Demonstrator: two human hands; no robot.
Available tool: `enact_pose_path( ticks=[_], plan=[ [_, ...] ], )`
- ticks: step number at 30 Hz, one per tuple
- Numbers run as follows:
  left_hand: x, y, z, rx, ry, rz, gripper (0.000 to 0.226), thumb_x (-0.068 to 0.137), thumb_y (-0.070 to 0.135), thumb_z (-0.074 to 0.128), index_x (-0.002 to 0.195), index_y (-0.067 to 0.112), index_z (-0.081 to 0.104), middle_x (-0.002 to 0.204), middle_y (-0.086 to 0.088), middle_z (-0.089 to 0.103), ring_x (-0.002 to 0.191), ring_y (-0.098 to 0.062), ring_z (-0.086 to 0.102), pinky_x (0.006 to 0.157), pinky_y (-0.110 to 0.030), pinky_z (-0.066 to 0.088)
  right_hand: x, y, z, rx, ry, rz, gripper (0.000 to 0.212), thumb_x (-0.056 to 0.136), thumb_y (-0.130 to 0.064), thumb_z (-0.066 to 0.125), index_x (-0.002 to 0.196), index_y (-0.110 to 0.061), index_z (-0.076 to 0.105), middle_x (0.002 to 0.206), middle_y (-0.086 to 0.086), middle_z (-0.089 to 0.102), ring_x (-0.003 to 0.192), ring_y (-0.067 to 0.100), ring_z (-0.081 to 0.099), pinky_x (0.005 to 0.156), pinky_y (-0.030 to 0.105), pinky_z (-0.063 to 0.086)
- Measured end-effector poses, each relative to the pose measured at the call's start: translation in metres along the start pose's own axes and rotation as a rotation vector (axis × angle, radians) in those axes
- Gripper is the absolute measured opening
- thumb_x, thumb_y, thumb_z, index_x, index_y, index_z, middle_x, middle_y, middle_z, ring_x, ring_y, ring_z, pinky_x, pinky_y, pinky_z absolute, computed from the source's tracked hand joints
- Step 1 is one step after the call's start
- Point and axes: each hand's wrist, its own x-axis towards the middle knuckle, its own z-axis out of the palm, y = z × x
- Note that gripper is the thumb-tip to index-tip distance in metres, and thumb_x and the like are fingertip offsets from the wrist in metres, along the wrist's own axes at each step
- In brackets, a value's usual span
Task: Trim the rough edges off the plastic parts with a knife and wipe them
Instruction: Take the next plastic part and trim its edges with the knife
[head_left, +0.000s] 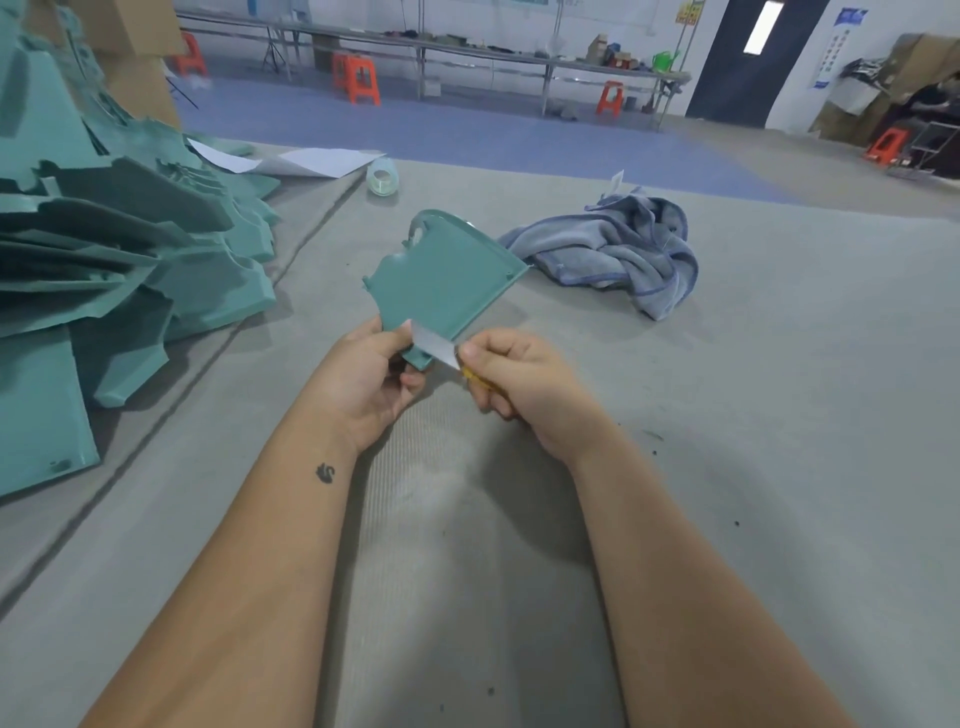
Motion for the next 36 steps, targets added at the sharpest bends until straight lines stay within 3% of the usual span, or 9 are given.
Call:
enact_pose_path(
  ticks=[3,7,13,15,21,36],
  plan=[
    [0.0,-0.001,0.0,0.06,-0.019,0.016,0.025,0.098,0.001,0.043,0.094,0.016,0.062,0.069,0.004,0.066,0.052,-0.003,0.047,0.039,-0.012,0.031,0.003,0.0,0.002,0.027,0.095,-0.014,0.028,0.101,-0.012,0.049,0.073,-0.014,0.055,0.053,0.002,0.046,0.038,0.001,0.033,0.04,0.011,0.027],
    [-0.001,0.0,-0.004,0.092,-0.069,-0.029,0.025,0.098,0.0,0.041,0.101,0.016,0.061,0.084,-0.002,0.06,0.061,-0.008,0.042,0.039,-0.012,0.028,0.008,0.003,-0.012,0.342,0.342,0.054,0.028,0.102,-0.016,0.047,0.076,-0.014,0.057,0.053,0.0,0.044,0.039,0.005,0.027,0.037,0.015,0.02],
    [-0.002,0.001,-0.004,0.057,-0.051,-0.037,0.024,0.098,0.001,0.041,0.099,0.014,0.062,0.075,-0.001,0.059,0.053,-0.007,0.043,0.039,-0.012,0.026,0.01,0.004,-0.022,0.736,0.494,0.033,0.028,0.104,-0.017,0.041,0.079,-0.012,0.053,0.055,0.0,0.046,0.039,0.007,0.028,0.036,0.016,0.021],
    [-0.001,0.002,-0.004,0.004,-0.026,-0.047,0.023,0.098,0.003,0.04,0.097,0.014,0.061,0.074,-0.002,0.057,0.051,-0.009,0.042,0.038,-0.013,0.026,0.008,0.003,-0.023,0.682,0.432,0.026,0.029,0.103,-0.018,0.043,0.077,-0.013,0.055,0.055,0.001,0.047,0.039,0.009,0.029,0.037,0.017,0.021],
    [-0.001,0.002,0.0,-0.026,-0.008,-0.059,0.019,0.098,0.008,0.043,0.095,0.014,0.061,0.068,-0.003,0.063,0.051,-0.009,0.051,0.038,-0.01,0.031,0.001,-0.002,0.0,0.166,0.022,0.018,0.031,0.099,-0.02,0.05,0.071,-0.018,0.062,0.05,-0.002,0.052,0.037,0.006,0.036,0.037,0.016,0.022],
    [0.003,0.0,-0.001,-0.039,-0.082,-0.057,0.022,0.1,0.005,0.04,0.098,0.012,0.06,0.063,-0.001,0.068,0.045,-0.004,0.055,0.036,-0.011,0.032,-0.002,-0.004,0.007,0.109,0.169,-0.02,0.027,0.1,-0.012,0.05,0.076,-0.012,0.062,0.053,0.0,0.045,0.041,0.002,0.032,0.043,0.011,0.028]
  ],
)
